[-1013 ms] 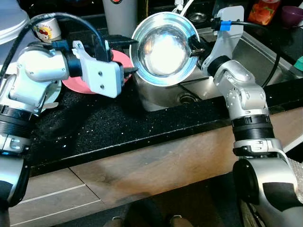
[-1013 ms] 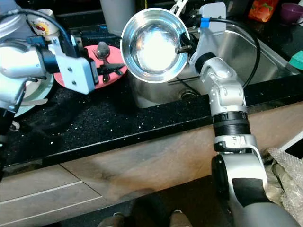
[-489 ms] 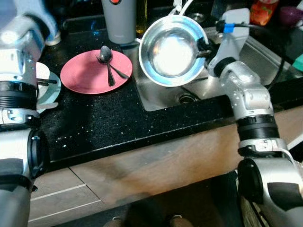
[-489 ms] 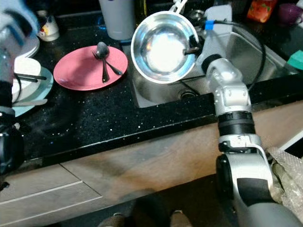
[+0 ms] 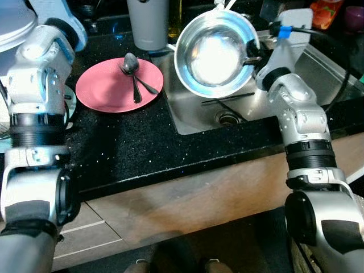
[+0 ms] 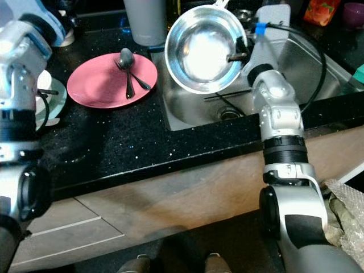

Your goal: Kitchen organization

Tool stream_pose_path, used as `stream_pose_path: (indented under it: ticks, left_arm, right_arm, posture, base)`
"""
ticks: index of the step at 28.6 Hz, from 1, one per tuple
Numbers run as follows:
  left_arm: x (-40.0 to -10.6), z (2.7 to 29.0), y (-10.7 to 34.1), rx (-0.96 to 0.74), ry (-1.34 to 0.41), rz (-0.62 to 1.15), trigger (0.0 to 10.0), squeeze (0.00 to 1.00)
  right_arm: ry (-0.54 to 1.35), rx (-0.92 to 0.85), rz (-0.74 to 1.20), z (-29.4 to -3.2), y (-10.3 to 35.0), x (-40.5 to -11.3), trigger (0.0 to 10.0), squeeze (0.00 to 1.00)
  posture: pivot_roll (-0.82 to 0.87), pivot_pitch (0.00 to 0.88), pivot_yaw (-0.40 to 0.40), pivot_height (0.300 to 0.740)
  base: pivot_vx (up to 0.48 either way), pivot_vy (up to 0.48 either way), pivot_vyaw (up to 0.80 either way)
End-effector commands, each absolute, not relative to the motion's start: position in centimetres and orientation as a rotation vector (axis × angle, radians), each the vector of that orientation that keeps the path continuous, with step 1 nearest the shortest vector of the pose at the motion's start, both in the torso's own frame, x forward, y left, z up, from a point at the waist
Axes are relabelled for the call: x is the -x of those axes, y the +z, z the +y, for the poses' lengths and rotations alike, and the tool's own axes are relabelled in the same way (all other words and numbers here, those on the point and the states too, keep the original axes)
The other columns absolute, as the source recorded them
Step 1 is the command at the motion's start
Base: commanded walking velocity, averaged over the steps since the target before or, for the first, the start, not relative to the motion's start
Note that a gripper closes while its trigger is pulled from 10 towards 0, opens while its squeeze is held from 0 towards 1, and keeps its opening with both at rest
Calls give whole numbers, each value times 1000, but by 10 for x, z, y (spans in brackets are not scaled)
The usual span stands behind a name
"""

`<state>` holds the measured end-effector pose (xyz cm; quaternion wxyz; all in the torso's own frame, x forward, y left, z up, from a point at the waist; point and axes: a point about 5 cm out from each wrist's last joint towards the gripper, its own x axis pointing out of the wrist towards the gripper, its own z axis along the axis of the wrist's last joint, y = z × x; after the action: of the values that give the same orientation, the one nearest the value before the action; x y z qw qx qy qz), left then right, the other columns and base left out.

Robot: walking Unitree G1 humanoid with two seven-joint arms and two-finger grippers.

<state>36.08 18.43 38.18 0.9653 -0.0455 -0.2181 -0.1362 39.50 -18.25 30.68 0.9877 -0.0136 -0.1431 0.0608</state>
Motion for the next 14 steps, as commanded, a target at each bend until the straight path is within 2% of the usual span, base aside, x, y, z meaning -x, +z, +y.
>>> stream_pose_path:
  ticks: [1, 2, 3, 4, 5, 6, 7, 8, 9, 14]
  left_arm:
    - [-352, 180, 380, 140, -378, -456, 10000, 0]
    - [-350, 179, 375, 97, -378, -448, 10000, 0]
    - [-349, 179, 372, 60, -364, -437, 10000, 0]
    - [-348, 179, 365, 7, -349, -432, 10000, 0]
    - [-347, 179, 361, -27, -342, -430, 10000, 0]
    - [-346, 178, 342, -96, -349, -349, 10000, 0]
    - [-345, 178, 336, -104, -343, -328, 10000, 0]
    - [-344, 178, 332, -106, -338, -318, 10000, 0]
    - [-341, 175, 330, -94, -353, -309, 10000, 0]
    - [-326, 164, 323, -162, -434, -326, 10000, 0]
  right_arm:
    - [102, 42, -339, -186, 313, -391, 0, 0]
    - [96, 51, -340, -187, 312, -390, 1176, 0]
    - [92, 57, -341, -188, 311, -390, 1176, 0]
    - [87, 66, -343, -189, 310, -389, 1843, 0]
    - [84, 72, -344, -189, 309, -389, 1961, 0]
    - [78, 103, -348, -190, 306, -388, 3490, 0]
    - [77, 119, -350, -190, 304, -387, 6706, 0]
    - [76, 130, -352, -189, 303, -387, 6706, 0]
    - [74, 141, -350, -189, 302, -386, 10000, 0]
    - [58, 152, -341, -192, 294, -387, 10000, 0]
  posture:
    - [57, 142, 33, 740]
    - [57, 141, 33, 740]
    - [57, 141, 33, 740]
    - [58, 138, 33, 740]
    - [58, 138, 33, 740]
    - [55, 136, 35, 740]
    - [55, 136, 35, 740]
    - [55, 136, 35, 740]
    - [53, 135, 33, 740]
    - [53, 131, 32, 740]
  base:
    - [0, 0, 0]
    - [0, 0, 0]
    - [0, 0, 0]
    - [0, 0, 0]
    - [0, 0, 0]
    - [0, 0, 0]
    - [0, 0, 0]
    - [0, 0, 0]
    - [0, 0, 0]
    - [0, 0, 0]
